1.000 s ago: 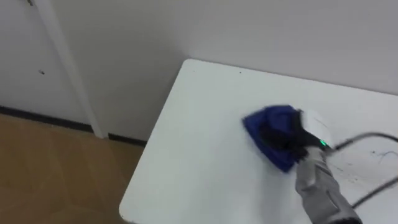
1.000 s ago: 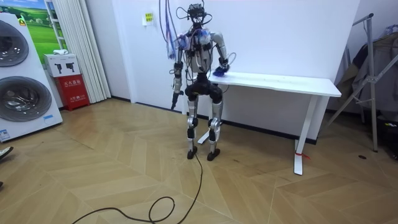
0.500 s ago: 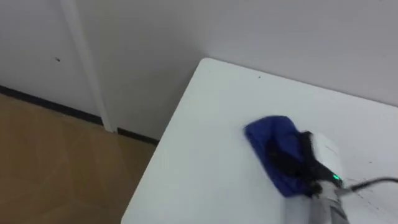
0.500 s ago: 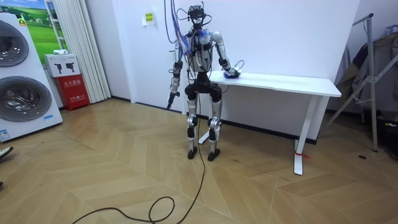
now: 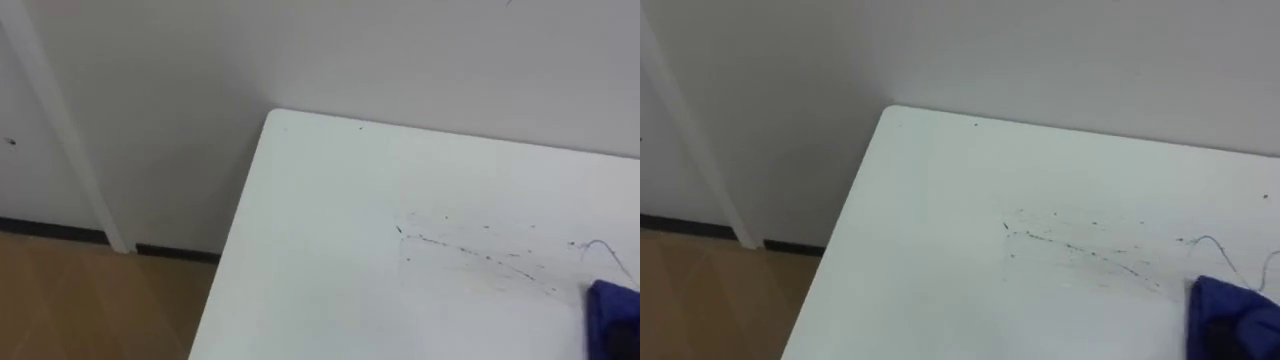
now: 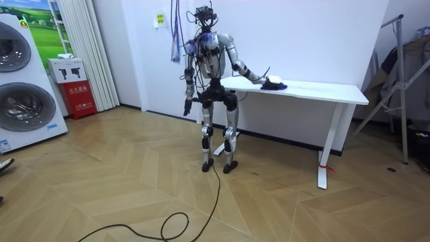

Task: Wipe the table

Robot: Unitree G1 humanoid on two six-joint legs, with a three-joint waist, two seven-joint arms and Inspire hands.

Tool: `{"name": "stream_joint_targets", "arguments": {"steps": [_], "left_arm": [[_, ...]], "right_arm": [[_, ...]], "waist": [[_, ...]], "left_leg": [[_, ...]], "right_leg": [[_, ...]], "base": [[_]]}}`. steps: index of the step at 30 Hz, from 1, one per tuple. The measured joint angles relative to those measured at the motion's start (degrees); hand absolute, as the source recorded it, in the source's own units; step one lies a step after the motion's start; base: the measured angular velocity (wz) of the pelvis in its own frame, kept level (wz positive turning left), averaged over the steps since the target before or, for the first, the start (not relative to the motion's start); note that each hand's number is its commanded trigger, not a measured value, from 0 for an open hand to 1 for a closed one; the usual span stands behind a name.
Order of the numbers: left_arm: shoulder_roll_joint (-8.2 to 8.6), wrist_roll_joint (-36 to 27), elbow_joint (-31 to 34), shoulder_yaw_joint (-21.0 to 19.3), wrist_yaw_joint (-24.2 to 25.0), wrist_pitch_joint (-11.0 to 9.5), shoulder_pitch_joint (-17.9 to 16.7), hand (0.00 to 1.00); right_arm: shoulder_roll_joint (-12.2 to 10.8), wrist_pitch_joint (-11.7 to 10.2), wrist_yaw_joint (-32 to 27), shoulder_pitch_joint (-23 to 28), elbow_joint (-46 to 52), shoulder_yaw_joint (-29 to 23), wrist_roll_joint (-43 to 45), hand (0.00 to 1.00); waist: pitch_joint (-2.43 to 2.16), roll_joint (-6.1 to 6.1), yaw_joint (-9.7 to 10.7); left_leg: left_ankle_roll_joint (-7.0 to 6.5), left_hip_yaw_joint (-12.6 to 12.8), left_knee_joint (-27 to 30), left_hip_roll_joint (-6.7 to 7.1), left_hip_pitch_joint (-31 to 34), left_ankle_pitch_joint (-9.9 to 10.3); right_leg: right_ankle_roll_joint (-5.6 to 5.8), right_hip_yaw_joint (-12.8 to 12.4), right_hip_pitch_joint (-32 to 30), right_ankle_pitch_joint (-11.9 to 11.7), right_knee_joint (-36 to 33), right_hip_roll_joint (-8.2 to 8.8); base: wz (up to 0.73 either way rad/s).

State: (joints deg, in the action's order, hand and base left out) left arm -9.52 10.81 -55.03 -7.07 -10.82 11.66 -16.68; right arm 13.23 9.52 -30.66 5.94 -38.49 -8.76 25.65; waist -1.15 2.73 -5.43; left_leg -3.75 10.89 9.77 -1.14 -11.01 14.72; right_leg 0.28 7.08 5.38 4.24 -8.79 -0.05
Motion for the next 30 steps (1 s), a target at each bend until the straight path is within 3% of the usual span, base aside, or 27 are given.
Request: {"name": "stream_joint_targets", "arguments": {"steps": [1, 3, 4, 6, 8, 11, 13, 14, 17, 19, 20, 21, 22, 24, 25, 27, 30], "left_arm": [[-0.01, 0.0, -0.4, 0.6, 0.0, 0.1, 0.2, 0.0], [0.2, 0.0, -0.7, 2.8, -0.1, 0.5, 3.1, 0.0], [0.36, 0.0, -0.7, 3.5, -0.1, 0.4, 3.7, 0.0], [1.52, 0.0, -0.6, 5.1, -0.1, 0.2, 5.1, 0.0], [1.68, 0.0, -0.3, 5.0, -0.1, 0.0, 4.9, 0.0], [1.48, -0.1, -0.1, 4.9, -0.1, 1.3, 0.7, 0.0], [1.45, -0.7, -0.1, 4.6, 0.5, 2.0, -1.2, 0.0], [1.44, -0.5, -0.1, 4.5, 0.9, 2.0, -2.0, 0.0], [1.18, 1.0, -0.2, 2.4, 2.0, 1.1, -1.3, 0.0], [-0.35, 1.5, -0.2, -0.9, 2.6, 0.2, -0.4, 0.0], [-1.64, 2.6, -0.3, -4.1, 2.6, -0.4, -0.5, 0.0], [-3.09, 2.9, 0.0, -6.3, 2.5, -0.8, -0.2, 0.0], [-3.69, 3.5, 0.4, -7.1, 2.5, -0.8, -0.1, 0.0], [-5.76, 4.4, 2.2, -9.1, 2.4, -1.8, 0.0, 0.0], [-6.46, 4.4, 2.2, -9.0, 2.5, -2.2, 0.2, 0.0], [-8.66, 4.4, 1.5, -9.0, 2.5, -2.9, -0.3, 0.0], [-9.28, 4.4, 3.3, -8.0, 2.9, -3.0, -0.6, 0.0]], "right_arm": [[-0.6, 1.3, 1.6, -0.7, 2.3, 2.6, 1.4, 1.0], [-3.7, 3.4, 8.1, -5.6, 8.2, 14.6, 7.9, 1.0], [-4.0, 3.4, 10.0, -7.9, 8.5, 17.5, 9.8, 1.0], [-6.2, 2.3, 16.5, -15.9, 8.5, 26.4, 17.1, 1.0], [-6.4, 0.4, 19.1, -19.3, 8.5, 29.5, 19.6, 1.0], [-6.6, -1.7, 19.1, -20.0, 8.0, 28.3, 19.1, 1.0], [-6.2, -4.2, 17.3, -17.5, 7.3, 26.4, 16.7, 1.0], [-6.2, -6.8, 15.2, -15.6, 6.2, 25.2, 14.6, 1.0], [-5.7, -11.5, 8.3, -9.4, 4.4, 20.1, 9.2, 1.0], [-3.1, -12.8, 4.1, -5.0, 4.3, 16.4, 5.6, 1.0], [-1.3, -13.4, 1.8, -2.7, 2.9, 13.1, 3.2, 1.0], [0.3, -13.5, -0.1, -1.6, 0.2, 10.1, -0.5, 1.0], [1.4, -13.5, -0.9, -1.0, -1.5, 8.9, -2.6, 1.0], [4.7, -13.6, -2.3, 1.6, -8.0, 4.5, -9.6, 1.0], [5.0, -13.6, -2.2, 1.6, -9.3, 3.7, -10.8, 1.0], [5.1, -13.7, -2.0, 2.3, -12.4, 1.5, -12.2, 1.0], [4.9, -13.5, 0.7, 3.2, -12.1, 0.7, -11.9, 1.0]], "waist": [[0.03, -0.04, -0.6], [0.17, -0.13, -3.1], [0.33, -0.33, -3.7], [1.53, -1.42, -6.4], [1.65, -1.8, -9.1], [1.54, -1.77, -8.8], [1.68, -1.75, -8.4], [1.71, -1.39, -7.0], [1.82, -1.1, -4.3], [1.68, -0.73, -3.3], [1.14, -0.77, -2.5], [0.61, -0.49, -2.1], [0.51, -0.54, -1.7], [0.13, -0.98, -1.4], [0.13, -0.97, -1.4], [0.07, -0.81, -1.1], [-0.08, -0.17, 0.1]], "left_leg": [[0.06, 0.0, 0.0, -0.11, 0.0, 0.0], [0.62, -0.1, 0.0, -0.51, 0.5, -0.3], [0.81, -0.1, -0.1, -0.57, 0.6, -0.4], [1.55, -0.9, -0.1, -0.76, 1.3, -0.6], [1.51, -2.9, -0.2, -0.63, 2.5, -1.2], [1.55, -6.3, -0.2, -0.15, 3.2, -1.8], [1.55, -6.4, 0.2, -0.3, 3.3, -1.9], [1.55, -6.7, 0.7, -0.21, 3.2, -1.9], [1.52, -5.7, 1.1, 0.78, 2.2, -1.9], [1.24, -3.2, 2.1, 0.8, 2.7, -1.7], [0.16, -2.0, 2.5, -0.07, 3.8, -1.0], [-0.63, -0.4, 3.2, -0.47, 4.9, -0.4], [-0.69, 0.1, 3.9, -0.8, 5.0, -0.1], [0.01, 1.1, 5.9, -3.34, 5.7, 1.4], [0.37, 1.3, 6.8, -4.13, 6.2, 1.7], [1.99, 0.9, 11.7, -7.65, 8.8, 3.7], [4.13, -1.3, 16.3, -11.42, 11.4, 5.3]], "right_leg": [[-0.3, 0.2, -0.3, -0.2, -0.1, -0.25], [-1.08, 1.0, -1.3, -0.6, -0.3, -0.75], [-1.18, 0.9, -1.5, -0.7, -0.4, -0.84], [-1.8, 1.2, -2.1, -0.3, -0.9, -1.0], [-2.04, 2.9, -3.0, 0.1, -0.9, -0.67], [-1.79, 5.9, -3.0, 0.8, -0.8, 0.04], [-1.67, 6.9, -2.1, 1.0, -0.8, 0.54], [-1.19, 7.5, -1.6, 1.9, -0.9, 1.1], [0.2, 7.3, -0.5, 3.7, -2.5, 2.88], [0.54, 7.1, -0.7, 3.8, -3.2, 3.63], [1.66, 7.2, -1.5, 4.0, -4.5, 3.72], [2.74, 8.8, -3.4, 5.8, -9.7, 6.29], [3.31, 9.9, -3.5, 6.5, -12.0, 8.35], [5.14, 10.4, -3.8, 6.9, -15.2, 15.22], [5.62, 10.3, -4.1, 6.6, -14.7, 16.27], [6.43, 10.4, -4.0, 4.1, -9.5, 19.14], [6.63, 12.1, -2.8, 1.6, -5.8, 19.94]], "base": [[-0.68], [-0.27], [0.0], [0.2], [0.56], [0.61], [0.44], [0.61], [0.44], [0.0], [-0.17], [-0.16], [-0.06], [-0.05], [-0.31], [-0.28], [0.15]]}}
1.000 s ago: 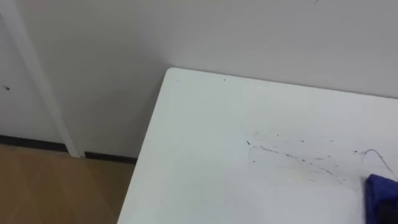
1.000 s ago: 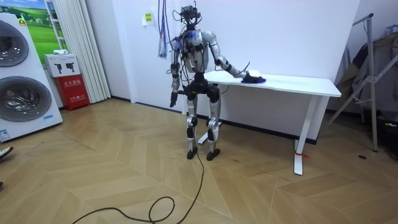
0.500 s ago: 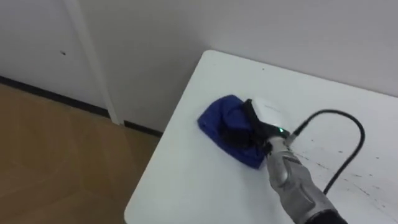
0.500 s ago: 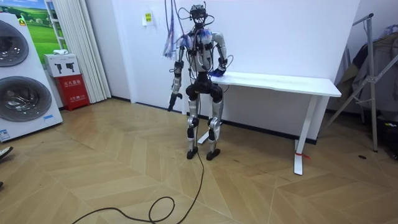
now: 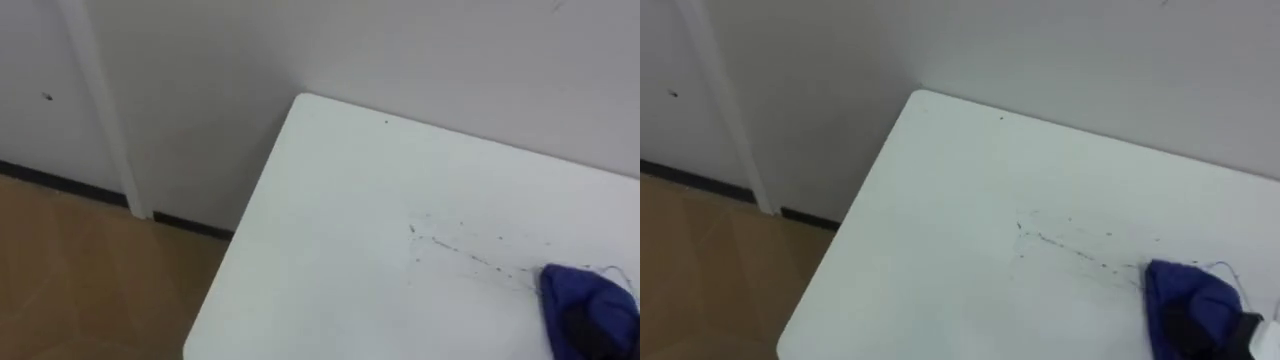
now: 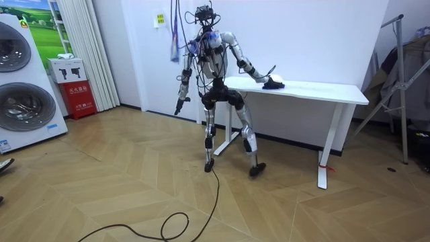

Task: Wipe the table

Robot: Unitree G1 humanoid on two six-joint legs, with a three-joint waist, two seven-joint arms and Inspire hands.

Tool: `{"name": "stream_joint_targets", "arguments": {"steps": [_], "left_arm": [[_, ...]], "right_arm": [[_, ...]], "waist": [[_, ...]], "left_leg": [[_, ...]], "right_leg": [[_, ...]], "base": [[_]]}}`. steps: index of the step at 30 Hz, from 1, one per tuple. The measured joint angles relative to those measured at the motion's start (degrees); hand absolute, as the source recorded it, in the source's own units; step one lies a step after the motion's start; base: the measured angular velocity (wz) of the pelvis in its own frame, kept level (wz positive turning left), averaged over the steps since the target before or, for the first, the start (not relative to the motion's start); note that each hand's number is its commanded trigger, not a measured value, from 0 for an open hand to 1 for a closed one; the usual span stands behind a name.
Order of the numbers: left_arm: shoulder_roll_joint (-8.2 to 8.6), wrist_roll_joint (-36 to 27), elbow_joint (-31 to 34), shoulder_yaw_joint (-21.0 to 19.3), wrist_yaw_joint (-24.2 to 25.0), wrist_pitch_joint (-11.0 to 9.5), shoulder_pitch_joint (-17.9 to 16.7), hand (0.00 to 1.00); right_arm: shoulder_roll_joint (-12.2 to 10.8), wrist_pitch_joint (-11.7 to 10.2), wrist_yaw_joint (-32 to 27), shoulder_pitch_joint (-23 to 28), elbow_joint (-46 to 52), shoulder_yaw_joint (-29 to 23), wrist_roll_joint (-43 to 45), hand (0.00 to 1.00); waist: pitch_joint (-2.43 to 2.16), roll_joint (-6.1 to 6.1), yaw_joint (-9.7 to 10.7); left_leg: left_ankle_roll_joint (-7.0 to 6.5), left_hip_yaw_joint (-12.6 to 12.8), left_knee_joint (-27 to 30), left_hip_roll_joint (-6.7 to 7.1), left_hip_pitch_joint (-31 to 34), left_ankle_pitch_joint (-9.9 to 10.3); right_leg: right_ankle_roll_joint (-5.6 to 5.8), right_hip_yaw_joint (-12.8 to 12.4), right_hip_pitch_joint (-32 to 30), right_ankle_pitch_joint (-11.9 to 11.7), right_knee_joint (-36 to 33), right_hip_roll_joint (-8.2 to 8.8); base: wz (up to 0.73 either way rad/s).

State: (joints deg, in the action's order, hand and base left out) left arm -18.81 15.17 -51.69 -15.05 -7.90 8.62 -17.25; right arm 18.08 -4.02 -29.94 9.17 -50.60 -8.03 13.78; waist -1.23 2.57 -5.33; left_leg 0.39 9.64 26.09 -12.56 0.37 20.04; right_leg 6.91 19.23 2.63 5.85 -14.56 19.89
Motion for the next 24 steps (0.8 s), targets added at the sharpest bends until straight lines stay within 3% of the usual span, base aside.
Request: {"name": "stream_joint_targets", "arguments": {"steps": [2, 3, 4, 6, 7, 8, 9, 10, 12, 14, 16, 18, 20, 21, 22, 23, 24], "left_arm": [[0.06, -0.1, 0.1, 1.5, 0.9, -0.1, 0.2, 0.0], [0.34, -0.1, 0.1, 3.0, 1.7, -0.3, 0.3, 0.0], [0.46, 0.0, 0.2, 3.6, 2.1, -0.6, 0.3, 0.0], [1.72, 0.2, 0.2, 5.6, 3.2, -1.4, 0.7, 0.0], [1.82, 0.2, 0.2, 6.3, 3.3, -1.7, 0.8, 0.0], [3.58, 0.7, -0.1, 7.0, 3.7, -1.8, 1.2, 0.0], [4.75, 0.3, 0.7, 8.6, 4.2, -2.6, 1.2, 0.0], [4.99, 0.1, 0.9, 9.5, 4.7, -3.1, 1.0, 0.0], [5.23, 0.0, 1.8, 10.6, 6.2, -3.4, -0.3, 0.0], [4.63, 0.0, 2.4, 10.5, 6.5, -2.6, -2.4, 0.0], [4.21, -1.6, 2.3, 9.7, 7.3, -1.7, -4.8, 0.0], [4.78, -2.3, 2.2, 7.5, 8.1, -1.0, -8.4, 0.0], [4.87, -2.4, 1.5, 5.5, 8.6, -0.5, -8.9, 0.0], [5.13, -2.5, -0.2, 4.0, 8.6, -0.6, -8.6, 0.0], [5.17, -2.5, -1.0, 3.3, 8.6, -0.6, -8.6, 0.0], [5.52, -2.0, -1.6, 0.7, 8.4, -0.7, -8.8, 0.0], [5.54, -1.6, -1.4, -0.9, 8.1, -1.0, -8.6, 0.0]], "right_arm": [[-0.1, 0.5, 2.2, -0.3, 1.7, 0.4, 2.0, 1.0], [-0.2, 1.9, 3.3, -0.8, 3.9, 1.3, 3.4, 1.0], [-0.3, 2.8, 3.7, -1.6, 4.9, 2.1, 4.5, 1.0], [-0.6, 7.4, 7.1, -6.5, 11.9, 4.8, 12.6, 1.0], [-0.7, 8.4, 8.2, -8.1, 13.6, 6.5, 14.9, 1.0], [-0.3, 9.6, 10.6, -12.2, 16.4, 8.8, 19.7, 1.0], [0.1, 10.2, 12.4, -16.0, 19.2, 11.9, 23.0, 1.0], [0.1, 10.2, 13.5, -17.9, 20.0, 13.3, 24.1, 1.0], [0.4, 9.8, 16.9, -26.0, 20.2, 16.5, 27.3, 1.0], [1.2, 9.4, 17.5, -30.0, 19.8, 17.1, 26.6, 1.0], [3.0, 7.5, 17.5, -31.4, 16.9, 17.4, 24.2, 1.0], [4.9, 7.2, 17.0, -30.1, 10.2, 17.0, 22.1, 1.0], [5.5, 7.1, 16.0, -26.2, 4.4, 15.0, 20.0, 1.0], [4.7, 4.0, 13.8, -22.2, 3.6, 10.5, 14.2, 1.0], [4.7, 2.8, 12.8, -20.7, 3.4, 9.1, 12.9, 1.0], [4.4, 0.7, 11.5, -17.7, 2.6, 5.8, 11.5, 1.0], [4.3, -0.8, 9.9, -14.1, 1.8, 2.6, 9.7, 1.0]], "waist": [[0.07, 0.47, -0.3], [0.1, 0.51, -1.0], [0.16, 0.64, -1.3], [0.35, 1.04, -1.4], [0.37, 1.43, -1.5], [0.62, -0.07, -3.4], [1.39, 0.12, -4.1], [1.42, 0.04, -4.6], [1.57, -0.05, -5.7], [1.55, -0.25, -6.4], [1.5, -0.42, -6.6], [1.65, -0.5, -7.9], [1.61, 0.07, -8.0], [1.5, 0.18, -7.3], [1.54, -0.03, -6.7], [1.47, 0.67, -4.7], [0.67, 1.22, -2.6]], "left_leg": [[1.45, -0.4, 1.1, -1.44, -0.2, 0.2], [2.83, -0.3, 1.8, -2.71, -0.2, 0.3], [3.67, -0.3, 1.8, -3.08, -0.1, 0.2], [6.92, -0.4, 1.5, -5.02, 1.4, -1.4], [7.89, -0.4, 1.4, -5.25, 2.0, -1.9], [9.59, -0.5, 1.2, -6.73, 2.7, -2.6], [9.35, -2.3, -0.1, -6.93, 3.4, -3.6], [8.74, -2.1, -0.6, -6.41, 4.0, -4.1], [7.32, -1.8, -0.1, -1.15, 6.4, -5.2], [5.77, -2.5, -1.5, 1.72, 6.6, -6.0], [5.84, -2.9, -5.0, 2.63, 4.3, -7.7], [6.11, -3.4, -9.2, 3.35, 0.9, -9.0], [6.06, -3.9, -10.7, 3.83, 0.5, -9.4], [6.02, -4.2, -10.9, 4.21, 0.5, -9.4], [6.02, -4.3, -10.9, 4.42, 0.4, -9.4], [5.63, -4.4, -11.4, 5.08, 0.0, -9.6], [5.05, -4.6, -12.4, 6.12, -0.4, -10.0]], "right_leg": [[0.17, -0.7, 0.2, -1.5, 0.1, -0.65], [-0.13, -0.7, -0.4, -2.2, -0.1, -1.58], [-0.12, -0.6, -0.7, -2.8, -0.3, -2.1], [-0.56, 2.3, -2.8, -3.7, -2.4, -5.78], [-0.91, 3.0, -3.6, -4.6, -4.2, -6.72], [-1.05, 6.0, -5.3, -1.0, -6.2, -8.08], [-2.83, 6.3, -7.3, 1.7, -8.2, -8.43], [-3.24, 6.4, -8.1, 2.7, -8.8, -8.47], [-4.25, 7.7, -9.6, 4.6, -9.2, -8.86], [-5.21, 9.4, -8.5, 4.6, -7.8, -9.5], [-5.47, 9.4, -6.5, 4.6, -5.7, -10.78], [-5.03, 9.0, -3.9, 4.8, -3.7, -11.34], [-4.62, 8.4, -3.3, 5.0, -2.8, -11.53], [-4.3, 8.2, -2.8, 5.0, -2.2, -11.52], [-4.04, 8.3, -2.1, 5.0, -1.9, -11.48], [-3.34, 8.6, -0.4, 5.0, -0.6, -11.28], [-2.56, 8.8, 1.2, 5.5, 0.4, -10.79]], "base": [[0.03], [-0.21], [-0.26], [-0.2], [-0.36], [-0.26], [-0.22], [0.17], [0.3], [0.56], [0.58], [0.27], [0.29], [0.28], [0.44], [0.79], [0.9]]}}
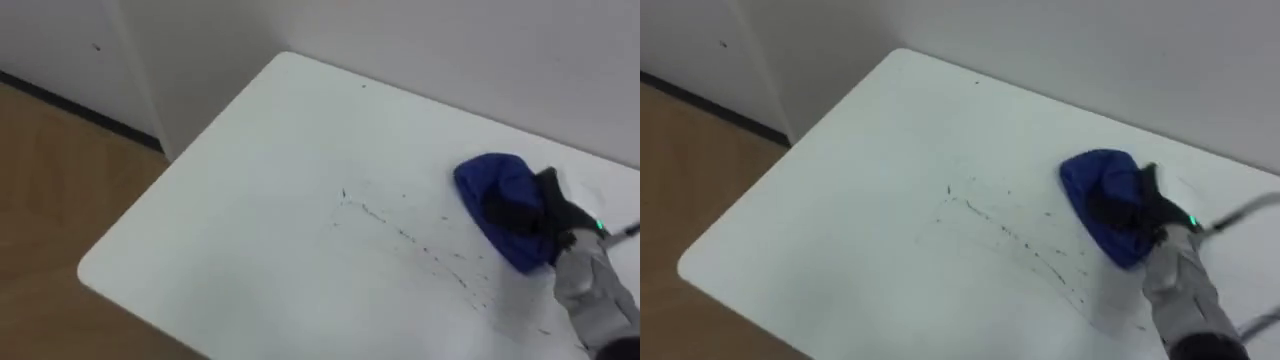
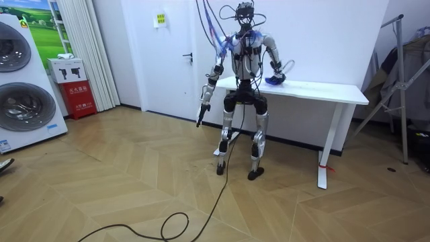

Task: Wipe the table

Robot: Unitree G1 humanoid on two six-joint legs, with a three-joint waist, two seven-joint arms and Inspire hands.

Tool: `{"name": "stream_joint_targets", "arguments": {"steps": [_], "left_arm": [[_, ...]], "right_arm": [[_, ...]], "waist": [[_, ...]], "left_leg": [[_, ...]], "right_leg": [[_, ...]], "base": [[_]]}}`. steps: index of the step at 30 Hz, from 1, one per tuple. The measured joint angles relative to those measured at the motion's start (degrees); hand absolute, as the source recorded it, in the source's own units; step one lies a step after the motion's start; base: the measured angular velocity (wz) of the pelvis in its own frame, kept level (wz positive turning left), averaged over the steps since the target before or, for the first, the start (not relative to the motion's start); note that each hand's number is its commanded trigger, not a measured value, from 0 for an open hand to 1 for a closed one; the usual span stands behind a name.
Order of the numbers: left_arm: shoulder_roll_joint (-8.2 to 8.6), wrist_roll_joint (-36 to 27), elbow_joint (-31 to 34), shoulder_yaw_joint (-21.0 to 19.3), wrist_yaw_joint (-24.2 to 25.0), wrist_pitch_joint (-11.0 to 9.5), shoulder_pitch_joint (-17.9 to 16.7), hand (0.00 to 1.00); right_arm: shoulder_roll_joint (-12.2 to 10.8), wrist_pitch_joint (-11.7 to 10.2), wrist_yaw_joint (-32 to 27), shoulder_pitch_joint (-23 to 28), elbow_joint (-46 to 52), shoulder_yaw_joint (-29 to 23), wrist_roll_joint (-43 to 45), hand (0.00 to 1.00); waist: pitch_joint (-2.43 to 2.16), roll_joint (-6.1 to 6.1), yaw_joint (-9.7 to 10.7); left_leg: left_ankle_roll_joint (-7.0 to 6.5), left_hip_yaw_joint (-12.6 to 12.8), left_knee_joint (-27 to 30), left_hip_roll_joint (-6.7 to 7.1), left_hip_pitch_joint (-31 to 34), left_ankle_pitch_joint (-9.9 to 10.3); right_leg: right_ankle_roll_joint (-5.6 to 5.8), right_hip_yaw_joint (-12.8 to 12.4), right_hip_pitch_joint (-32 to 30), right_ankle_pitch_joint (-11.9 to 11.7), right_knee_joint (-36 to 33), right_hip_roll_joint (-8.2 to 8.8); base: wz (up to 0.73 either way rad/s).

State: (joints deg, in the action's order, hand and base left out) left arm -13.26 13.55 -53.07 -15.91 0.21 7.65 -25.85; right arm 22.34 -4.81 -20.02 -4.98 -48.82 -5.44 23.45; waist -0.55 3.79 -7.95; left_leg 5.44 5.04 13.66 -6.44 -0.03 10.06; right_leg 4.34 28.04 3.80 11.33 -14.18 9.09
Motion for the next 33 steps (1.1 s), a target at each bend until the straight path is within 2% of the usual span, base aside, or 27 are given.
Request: {"name": "stream_joint_targets", "arguments": {"steps": [1, 2, 3, 5, 8, 10, 11, 12, 13, 14, 15, 16, 17, 18, 19, 20, 21, 23, 25, 26, 27, 28, 29, 30, 31, 33], "left_arm": [[-0.01, 0.1, 0.3, -0.3, -0.2, -0.4, 0.1, 0.0], [0.11, 0.3, 1.1, -0.6, -0.8, -1.2, 0.2, 0.0], [0.08, 0.7, 2.1, -0.9, -1.0, -1.7, 0.4, 0.0], [0.07, 2.4, 4.2, -1.4, -1.4, -1.9, 0.8, 0.0], [-0.02, 2.2, 4.4, -0.7, -2.7, -3.0, 2.7, 0.0], [0.12, 2.2, 4.5, 0.6, -3.7, -3.0, 3.8, 0.0], [0.18, 2.1, 4.5, 2.3, -3.8, -2.9, 4.5, 0.0], [0.76, 2.1, 4.1, 3.6, -3.8, -2.5, 5.6, 0.0], [1.14, 2.2, 3.6, 4.0, -3.8, -2.3, 6.3, 0.0], [1.29, 2.2, 2.1, 5.2, -3.6, -1.7, 7.3, 0.0], [1.33, 2.2, 1.3, 5.8, -3.4, -0.7, 8.9, 0.0], [1.3, 2.2, 1.3, 6.3, -3.4, -0.2, 9.6, 0.0], [1.32, 2.1, 0.7, 7.0, -3.4, 0.1, 10.6, 0.0], [1.33, 2.2, 0.7, 8.6, -3.4, 0.8, 12.2, 0.0], [1.36, 2.2, 0.6, 9.6, -3.3, 0.8, 12.8, 0.0], [1.71, 2.2, 0.6, 10.8, -3.2, 1.0, 13.6, 0.0], [1.85, 2.2, 0.8, 11.7, -3.2, 1.1, 13.3, 0.0], [1.91, 2.1, 1.6, 11.5, -3.4, 1.8, 11.3, 0.0], [1.82, 1.8, 2.1, 11.2, -3.5, 3.1, 8.7, 0.0], [2.06, 1.8, 2.6, 11.2, -3.5, 3.5, 6.9, 0.0], [2.77, 1.8, 2.7, 11.1, -3.5, 3.5, 5.5, 0.0], [3.13, 2.0, 2.8, 10.8, -3.5, 3.5, 4.5, 0.0], [3.56, 2.1, 3.2, 9.6, -3.6, 3.4, 2.6, 0.0], [3.54, 2.4, 2.9, 8.0, -3.7, 3.3, 2.3, 0.0], [3.54, 2.6, 2.7, 6.8, -3.7, 3.2, 2.5, 0.0], [3.19, 7.2, 1.6, 2.5, -5.4, 2.2, 4.0, 0.0]], "right_arm": [[0.0, -0.3, -0.7, 1.6, -0.2, -1.6, -0.8, 1.0], [0.1, -0.5, -1.7, 4.2, -1.3, -4.5, -1.9, 1.0], [0.1, -0.7, -2.6, 6.5, -2.2, -6.6, -3.5, 1.0], [0.0, -0.9, -2.9, 9.4, -2.8, -8.7, -5.2, 1.0], [0.1, -0.6, -3.3, 9.9, -2.9, -9.2, -6.1, 1.0], [-0.3, 1.7, -3.5, 7.6, -2.0, -8.8, -5.7, 1.0], [-0.4, 4.1, -3.7, 6.3, -0.9, -7.5, -5.8, 1.0], [-1.1, 7.4, -3.7, 4.2, 1.0, -5.1, -5.5, 1.0], [-1.2, 8.9, -3.5, 2.9, 2.3, -3.5, -4.7, 1.0], [-2.3, 12.0, -2.3, 0.6, 7.5, 1.1, -2.5, 1.0], [-4.1, 14.2, -0.2, -2.0, 13.8, 7.9, 0.9, 1.0], [-4.9, 14.4, 0.9, -3.8, 16.2, 11.6, 2.9, 1.0], [-6.9, 14.4, 3.0, -7.8, 19.9, 17.7, 7.3, 1.0], [-9.6, 14.4, 5.2, -11.2, 23.0, 22.5, 10.2, 1.0], [-10.8, 14.1, 6.0, -13.0, 24.0, 24.9, 11.2, 1.0], [-12.6, 13.1, 7.5, -16.2, 24.4, 28.2, 11.9, 1.0], [-14.5, 12.2, 8.8, -18.2, 23.9, 30.0, 13.7, 1.0], [-16.5, 10.6, 9.5, -18.3, 22.2, 31.5, 15.6, 1.0], [-16.4, 9.8, 9.4, -15.2, 20.7, 31.6, 17.7, 1.0], [-16.0, 9.8, 9.2, -11.8, 18.3, 31.4, 18.1, 1.0], [-15.9, 7.1, 6.5, -6.9, 17.5, 28.5, 15.6, 1.0], [-15.8, 5.7, 5.0, -5.0, 17.8, 27.6, 15.5, 1.0], [-15.5, 2.6, 2.1, -2.0, 17.7, 26.3, 15.7, 1.0], [-14.6, 0.1, -1.3, 1.5, 17.8, 23.6, 15.7, 1.0], [-13.9, -0.9, -3.2, 3.4, 17.9, 21.9, 15.8, 1.0], [-10.2, -4.3, -11.7, 11.6, 18.4, 15.7, 14.3, 1.0]], "waist": [[0.06, 0.74, 0.6], [-0.11, 1.2, 1.0], [-0.16, 1.98, 1.4], [-0.37, 2.77, 1.7], [-0.4, 2.51, 1.1], [-0.3, 1.91, 0.7], [-0.15, 1.25, -0.3], [-0.21, 0.32, -1.8], [-0.16, -0.28, -2.6], [0.16, -0.96, -3.5], [0.34, -1.33, -4.0], [0.4, -1.45, -4.6], [1.13, -1.84, -5.8], [1.23, -1.61, -6.9], [1.14, -1.27, -7.5], [1.34, -1.53, -9.5], [1.23, -1.34, -11.3], [1.18, -1.11, -12.8], [1.13, -0.9, -12.7], [1.15, -0.92, -12.4], [1.26, -1.46, -12.1], [1.26, -1.71, -11.4], [1.25, -1.64, -8.9], [1.21, -1.51, -6.9], [1.13, -1.47, -6.0], [1.02, -1.43, -2.8]], "left_leg": [[-0.14, -0.3, -0.3, 0.52, -0.4, -0.1], [-0.35, -0.4, -0.4, 1.17, -1.2, 0.0], [-0.77, -0.4, -0.3, 1.41, -1.6, 0.3], [-1.06, -0.5, -0.2, 1.54, -1.8, 0.5], [-1.13, -0.1, -0.1, 1.51, -2.4, 0.6], [-1.13, 0.4, -0.3, 1.3, -2.7, 0.8], [-1.05, 0.9, -0.5, 0.96, -3.2, 1.1], [-0.93, 1.3, -1.2, 0.62, -3.7, 1.3], [-0.85, 1.3, -1.2, 0.36, -3.7, 1.6], [-0.64, 1.3, -1.3, -0.03, -3.5, 1.6], [-0.46, 0.4, -1.5, -0.08, -2.9, 1.6], [-0.47, 0.1, -1.5, -0.07, -2.6, 1.6], [-0.34, -0.7, -1.5, -0.25, -2.4, 1.4], [-0.11, -1.2, -1.9, -0.39, -1.7, 0.8], [-0.06, -1.5, -2.2, -0.35, -1.4, 0.5], [-0.19, -1.8, -2.9, -0.27, -1.3, -0.1], [-0.32, -2.4, -3.2, -0.12, -1.6, -0.5], [-0.45, -3.0, -3.6, 0.24, -2.7, -0.6], [-0.7, -3.9, -3.5, 0.6, -2.9, -0.4], [-0.73, -4.0, -3.4, 1.04, -3.2, -0.4], [-1.11, -3.8, -3.5, 1.49, -4.1, -0.2], [-1.18, -3.6, -3.5, 1.75, -4.5, -0.2], [-1.21, -3.2, -3.5, 2.63, -5.3, -0.2], [-1.23, -3.0, -3.8, 3.24, -5.8, -0.1], [-1.24, -2.7, -3.8, 3.34, -5.8, -0.1], [-1.31, -1.5, -3.9, 3.47, -5.9, -0.2]], "right_leg": [[0.33, -0.1, 0.8, 0.2, 0.4, 0.3], [0.83, -0.3, 2.0, 0.3, 0.8, 0.68], [1.3, -0.4, 3.1, 0.0, 1.7, 0.61], [1.57, -0.4, 3.6, -0.3, 1.8, 0.64], [1.52, -1.0, 3.9, -1.0, 2.2, 0.55], [1.39, -1.6, 4.1, -1.2, 2.6, 0.24], [1.18, -2.7, 3.9, -1.4, 2.6, -0.11], [0.64, -4.5, 3.1, -1.9, 2.3, -0.65], [0.34, -5.5, 2.8, -2.4, 2.3, -1.11], [-0.41, -6.3, 1.6, -3.0, 2.3, -1.72], [-1.07, -7.1, 0.2, -3.5, 2.1, -2.35], [-1.41, -7.2, -0.7, -3.8, 1.9, -2.62], [-1.86, -7.4, -1.4, -4.0, 1.7, -3.15], [-2.15, -7.4, -2.2, -3.9, 1.6, -3.42], [-2.2, -7.4, -2.4, -3.8, 1.6, -3.48], [-2.25, -7.2, -2.6, -3.8, 1.9, -3.53], [-2.17, -6.7, -2.1, -3.8, 2.6, -3.52], [-1.77, -6.0, -1.0, -3.8, 3.1, -3.25], [-1.55, -4.1, 0.6, -3.9, 3.6, -2.89], [-1.32, -4.0, 1.3, -3.8, 3.7, -2.45], [-0.85, -4.1, 2.4, -3.7, 3.9, -1.99], [-0.62, -4.1, 3.0, -3.6, 4.2, -1.76], [0.49, -4.0, 4.3, -2.9, 4.9, -1.01], [1.26, -4.1, 5.3, -2.4, 5.7, -0.54], [1.4, -4.2, 5.4, -2.4, 5.7, -0.43], [1.52, -4.6, 5.4, -2.3, 5.6, -0.22]], "base": [[0.72], [0.35], [0.21], [0.07], [-0.15], [-0.26], [-0.54], [-0.73], [-0.91], [-0.77], [-0.71], [-0.55], [-0.25], [0.0], [0.19], [0.27], [0.23], [0.38], [0.49], [0.34], [0.23], [0.16], [0.14], [0.18], [0.1], [-0.03]]}}
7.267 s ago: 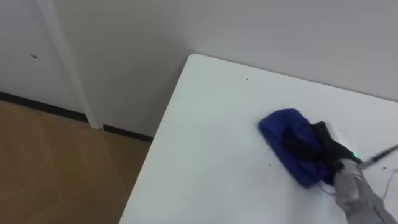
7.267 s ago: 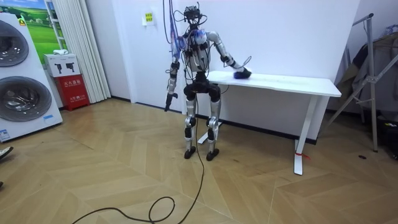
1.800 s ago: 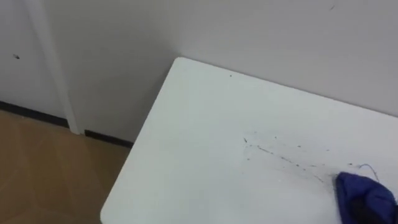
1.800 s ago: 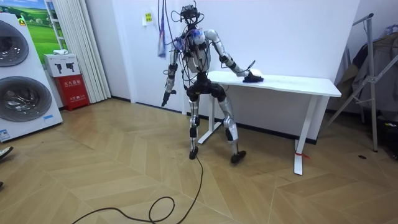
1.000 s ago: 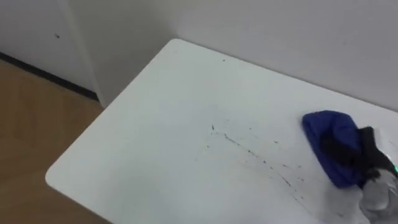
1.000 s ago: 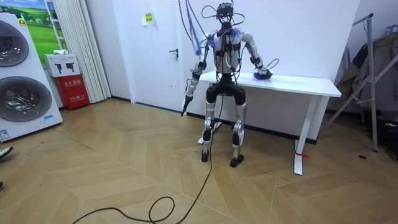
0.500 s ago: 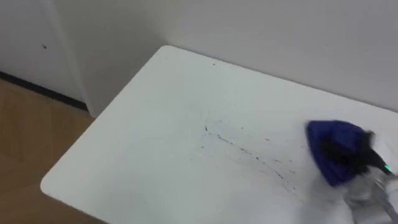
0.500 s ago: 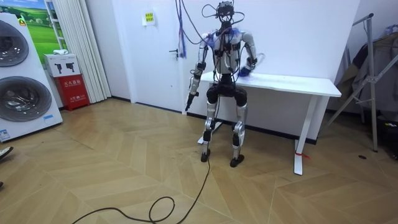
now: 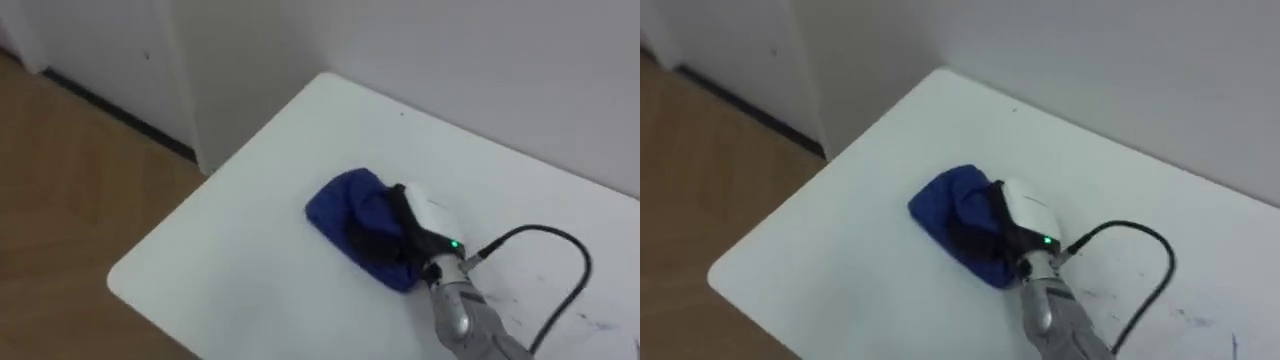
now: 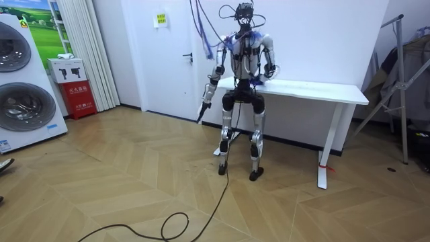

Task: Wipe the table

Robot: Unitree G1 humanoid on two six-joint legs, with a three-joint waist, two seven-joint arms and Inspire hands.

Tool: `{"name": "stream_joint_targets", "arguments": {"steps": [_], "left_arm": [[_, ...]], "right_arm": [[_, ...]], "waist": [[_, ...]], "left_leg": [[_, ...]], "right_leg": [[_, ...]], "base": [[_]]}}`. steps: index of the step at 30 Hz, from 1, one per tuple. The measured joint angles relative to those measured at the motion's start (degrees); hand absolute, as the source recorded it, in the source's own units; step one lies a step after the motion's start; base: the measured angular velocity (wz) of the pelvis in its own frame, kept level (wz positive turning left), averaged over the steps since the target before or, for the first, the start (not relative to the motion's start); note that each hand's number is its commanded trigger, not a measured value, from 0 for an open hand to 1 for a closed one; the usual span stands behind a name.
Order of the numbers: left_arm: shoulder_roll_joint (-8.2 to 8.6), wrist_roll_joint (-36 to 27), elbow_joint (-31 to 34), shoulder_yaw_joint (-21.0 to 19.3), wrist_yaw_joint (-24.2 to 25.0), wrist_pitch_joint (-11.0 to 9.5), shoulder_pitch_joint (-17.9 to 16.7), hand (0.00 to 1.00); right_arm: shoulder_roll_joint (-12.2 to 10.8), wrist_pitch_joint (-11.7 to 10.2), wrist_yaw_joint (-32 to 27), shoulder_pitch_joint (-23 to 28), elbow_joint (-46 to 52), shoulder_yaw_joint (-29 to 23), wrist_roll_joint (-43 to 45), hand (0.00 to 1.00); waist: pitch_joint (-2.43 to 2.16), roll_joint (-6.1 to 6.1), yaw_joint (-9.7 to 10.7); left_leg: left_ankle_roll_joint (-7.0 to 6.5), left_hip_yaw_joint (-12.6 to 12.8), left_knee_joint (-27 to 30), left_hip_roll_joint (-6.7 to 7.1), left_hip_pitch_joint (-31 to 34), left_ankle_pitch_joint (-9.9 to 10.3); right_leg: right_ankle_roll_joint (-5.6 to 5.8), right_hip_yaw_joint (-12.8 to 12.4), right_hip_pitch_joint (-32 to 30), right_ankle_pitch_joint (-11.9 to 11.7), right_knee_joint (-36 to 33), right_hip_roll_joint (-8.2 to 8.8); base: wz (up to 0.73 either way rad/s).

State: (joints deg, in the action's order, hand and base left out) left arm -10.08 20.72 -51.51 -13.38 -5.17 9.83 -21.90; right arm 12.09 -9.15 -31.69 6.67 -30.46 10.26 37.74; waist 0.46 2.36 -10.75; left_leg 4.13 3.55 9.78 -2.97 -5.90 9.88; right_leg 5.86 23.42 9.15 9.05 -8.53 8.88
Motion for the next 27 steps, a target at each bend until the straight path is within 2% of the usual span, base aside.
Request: {"name": "stream_joint_targets", "arguments": {"steps": [2, 3, 4, 5, 6, 7, 9, 12, 16, 19, 21, 22, 24, 25, 27], "left_arm": [[-0.05, 0.3, 0.5, -3.3, -1.3, -0.6, 0.1, 0.0], [-0.03, 0.3, 0.9, -4.0, -2.2, -1.1, -0.1, 0.0], [-0.04, 0.3, 1.0, -4.3, -2.3, -1.3, -0.2, 0.0], [-0.07, 0.3, 1.6, -4.8, -2.3, -1.5, -0.4, 0.0], [-0.11, 0.3, 3.0, -5.0, -2.4, -1.7, -0.8, 0.0], [-0.1, 0.5, 3.4, -5.0, -2.7, -2.0, -0.9, 0.0], [-0.08, 1.5, 4.2, -4.9, -4.0, -4.4, -1.2, 0.0], [-0.05, 1.4, 4.3, -5.0, -4.4, -5.2, -1.8, 0.0], [-0.76, -1.5, 3.6, -4.4, -4.4, -4.9, -2.3, 0.0], [-0.77, -5.7, 1.7, -2.6, -4.4, -4.7, -1.5, 0.0], [-0.52, -6.7, 0.5, 0.2, -4.4, -4.2, -0.5, 0.0], [-0.42, -6.8, 0.4, 0.6, -4.4, -4.0, -0.2, 0.0], [-0.1, -6.8, -2.1, 1.5, -4.4, -3.6, 1.9, 0.0], [-0.07, -6.8, -2.2, 2.1, -4.4, -3.4, 2.4, 0.0], [-0.24, -7.3, -3.2, 4.9, -4.2, -3.1, 4.0, 0.0]], "right_arm": [[1.0, -1.5, -5.4, 6.5, 0.0, -5.9, -2.3, 1.0], [2.2, -2.2, -8.4, 10.6, -0.2, -9.5, -4.3, 1.0], [2.8, -2.5, -9.5, 12.4, -0.5, -11.0, -5.5, 1.0], [3.6, -3.4, -10.9, 15.5, -1.5, -14.1, -8.4, 1.0], [4.1, -4.1, -11.5, 17.4, -3.1, -16.9, -11.7, 1.0], [4.5, -4.3, -11.5, 18.2, -3.7, -17.9, -13.6, 1.0], [6.5, -5.7, -10.8, 20.1, -8.9, -21.4, -20.1, 1.0], [6.7, -5.8, -9.1, 20.1, -14.7, -28.1, -21.8, 1.0], [8.1, -4.8, -7.5, 19.7, -17.2, -29.5, -22.1, 1.0], [8.0, -0.9, -5.2, 14.5, -17.1, -29.3, -21.9, 1.0], [7.8, 3.9, -3.9, 10.1, -15.8, -28.2, -20.7, 1.0], [7.7, 5.5, -3.8, 8.3, -15.6, -27.3, -19.9, 1.0], [7.1, 12.1, -0.5, 1.7, -11.6, -21.2, -16.2, 1.0], [6.9, 13.2, 0.6, -0.2, -10.4, -18.6, -14.7, 1.0], [5.0, 16.6, 6.9, -9.2, -5.3, -7.5, -6.8, 1.0]], "waist": [[-0.26, 0.11, 2.3], [-0.64, -0.29, 3.5], [-0.88, -0.49, 4.1], [-1.34, -0.57, 5.3], [-1.55, -0.26, 6.2], [-1.73, -0.12, 6.3], [-2.3, 0.9, 7.1], [-2.3, 1.24, 7.4], [-2.29, 1.02, 7.4], [-2.14, 1.0, 7.4], [-2.02, 0.97, 6.9], [-1.94, 0.89, 6.4], [-1.16, 0.76, 3.4], [-0.86, 0.71, 2.9], [-0.32, 0.61, 1.0]], "left_leg": [[-0.14, 1.7, 0.0, -0.04, -0.2, 0.1], [-0.89, 2.5, 0.0, -0.16, -0.6, 0.5], [-1.23, 2.8, 0.0, -0.18, -0.7, 0.8], [-1.36, 3.1, 0.0, -0.18, -0.7, 1.1], [-1.42, 3.5, 0.2, -0.23, -0.6, 1.2], [-1.43, 3.8, 0.4, -0.31, -0.5, 1.2], [-1.56, 4.2, 1.3, -0.37, 0.8, 1.3], [-1.81, 4.9, 2.0, -0.59, 0.9, 2.2], [-1.59, 6.2, 1.9, -0.89, -0.7, 2.8], [-1.54, 7.4, 1.9, -1.39, -1.4, 2.8], [-1.61, 7.6, 1.9, -1.36, -1.5, 2.9], [-1.68, 7.5, 1.8, -1.39, -1.5, 2.9], [-2.08, 7.0, 1.7, -1.44, -1.3, 3.1], [-2.19, 6.3, 1.8, -1.38, -1.1, 3.2], [-2.49, 3.6, 2.1, -1.24, 0.4, 3.4]], "right_leg": [[0.13, -1.5, 0.0, 0.1, 0.0, -0.05], [0.16, -2.7, -0.1, 0.2, -0.1, -0.23], [0.17, -3.1, -0.1, 0.2, -0.1, -0.25], [0.24, -4.0, -0.1, 0.2, -0.2, -0.3], [0.19, -5.0, -0.6, 0.2, -0.5, -0.35], [0.12, -5.6, -1.1, 0.1, -0.9, -0.34], [-0.04, -6.6, -3.2, 0.0, -2.6, -0.11], [-0.11, -7.6, -3.4, -0.4, -2.7, -0.27], [-0.2, -9.0, -2.5, -1.2, -2.2, -0.72], [-0.6, -9.1, -2.5, -1.9, -2.2, -1.11], [-1.03, -9.7, -3.4, -2.7, -2.4, -1.54], [-1.26, -10.3, -3.7, -3.1, -2.4, -1.94], [-2.63, -10.8, -6.2, -4.9, -2.5, -3.3], [-2.94, -10.8, -6.6, -5.3, -2.6, -3.64], [-3.76, -10.8, -9.0, -5.8, -3.3, -4.81]], "base": [[-0.16], [-0.25], [-0.25], [-0.2], [-0.21], [-0.24], [-0.17], [-0.17], [-0.24], [-0.26], [-0.46], [-0.86], [-1.06], [-0.8], [-0.45]]}}
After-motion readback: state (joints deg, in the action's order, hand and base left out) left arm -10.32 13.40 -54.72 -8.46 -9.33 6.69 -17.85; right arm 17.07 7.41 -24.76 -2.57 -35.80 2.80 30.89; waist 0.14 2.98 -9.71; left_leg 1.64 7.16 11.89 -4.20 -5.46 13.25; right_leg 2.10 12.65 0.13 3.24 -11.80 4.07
